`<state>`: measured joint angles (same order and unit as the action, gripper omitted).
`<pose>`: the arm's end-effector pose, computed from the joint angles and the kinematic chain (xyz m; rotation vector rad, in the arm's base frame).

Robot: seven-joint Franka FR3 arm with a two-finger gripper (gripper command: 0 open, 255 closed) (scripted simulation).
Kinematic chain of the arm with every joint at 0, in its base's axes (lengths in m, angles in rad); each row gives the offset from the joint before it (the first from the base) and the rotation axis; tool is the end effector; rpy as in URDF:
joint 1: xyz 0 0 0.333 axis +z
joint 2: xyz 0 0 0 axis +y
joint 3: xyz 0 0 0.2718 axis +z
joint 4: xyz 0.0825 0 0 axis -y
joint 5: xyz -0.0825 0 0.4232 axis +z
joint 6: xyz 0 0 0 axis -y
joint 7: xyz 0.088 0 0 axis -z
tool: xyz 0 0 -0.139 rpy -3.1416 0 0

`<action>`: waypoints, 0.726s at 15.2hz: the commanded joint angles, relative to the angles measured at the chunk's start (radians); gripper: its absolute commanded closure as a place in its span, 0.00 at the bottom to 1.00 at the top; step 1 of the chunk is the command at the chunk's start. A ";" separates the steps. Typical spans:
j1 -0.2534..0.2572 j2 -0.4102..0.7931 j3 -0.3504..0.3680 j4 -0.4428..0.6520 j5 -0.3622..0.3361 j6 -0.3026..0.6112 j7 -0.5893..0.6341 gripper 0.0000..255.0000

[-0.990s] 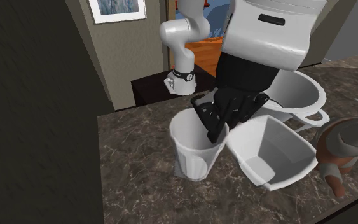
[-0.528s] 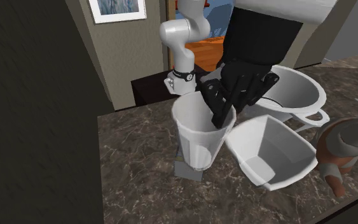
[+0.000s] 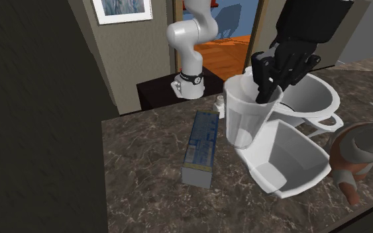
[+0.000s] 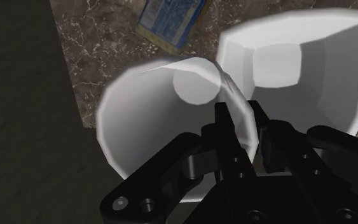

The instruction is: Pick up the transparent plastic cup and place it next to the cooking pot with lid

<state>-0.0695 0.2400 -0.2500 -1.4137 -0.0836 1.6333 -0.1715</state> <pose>0.6249 -0.2040 0.4894 2.9990 -0.2038 -0.0709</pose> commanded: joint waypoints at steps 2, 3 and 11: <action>0.047 -0.059 0.024 -0.076 -0.018 0.010 0.071 1.00; 0.062 -0.077 0.032 -0.098 -0.023 0.012 0.095 1.00; 0.169 -0.178 0.113 -0.219 -0.042 0.009 0.283 1.00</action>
<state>0.0847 0.0845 -0.1495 -1.6051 -0.1228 1.6403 0.0826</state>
